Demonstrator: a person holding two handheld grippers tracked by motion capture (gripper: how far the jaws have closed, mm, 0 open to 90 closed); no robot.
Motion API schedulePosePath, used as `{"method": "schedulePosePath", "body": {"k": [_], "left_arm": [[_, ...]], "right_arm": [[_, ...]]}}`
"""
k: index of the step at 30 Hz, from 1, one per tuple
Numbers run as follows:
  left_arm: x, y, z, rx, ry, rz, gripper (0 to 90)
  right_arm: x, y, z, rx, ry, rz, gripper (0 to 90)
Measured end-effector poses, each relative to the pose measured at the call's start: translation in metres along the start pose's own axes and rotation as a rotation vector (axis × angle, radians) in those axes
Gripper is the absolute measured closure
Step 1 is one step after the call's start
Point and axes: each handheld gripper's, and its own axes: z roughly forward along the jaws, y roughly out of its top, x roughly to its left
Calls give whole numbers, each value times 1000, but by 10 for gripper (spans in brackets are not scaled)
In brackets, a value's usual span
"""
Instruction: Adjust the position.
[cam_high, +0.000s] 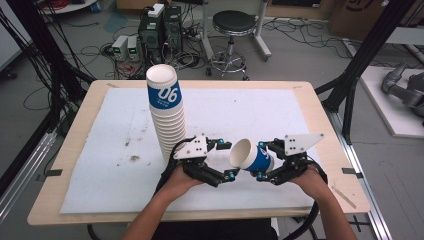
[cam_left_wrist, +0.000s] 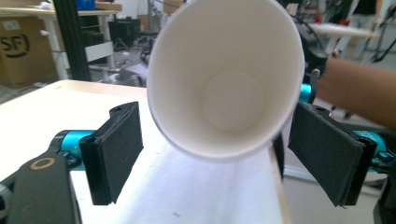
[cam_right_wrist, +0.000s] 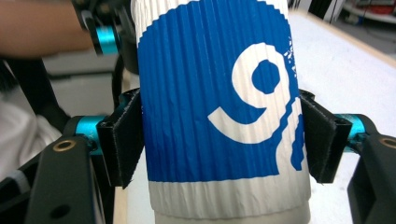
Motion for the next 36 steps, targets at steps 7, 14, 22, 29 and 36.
{"method": "schedulePosePath", "body": {"k": [7,14,22,29,36], "left_arm": [[3,1,4,1,-20,-1,202],[1,3,5,7,-29,28,264],[0,3,4,10,-33,27,274],[0,1,6,13,-45,18,282],[0,2,4,6,-47,24,291]], "right_arm": [[-2,-6,8,19,20,21,255],[1,-6,19,80,22,-6,264],[2,-6,19,88,13,-4,265],[5,-5,25,78,0,20,205],[5,-3,25,51,-8,32,184]]}}
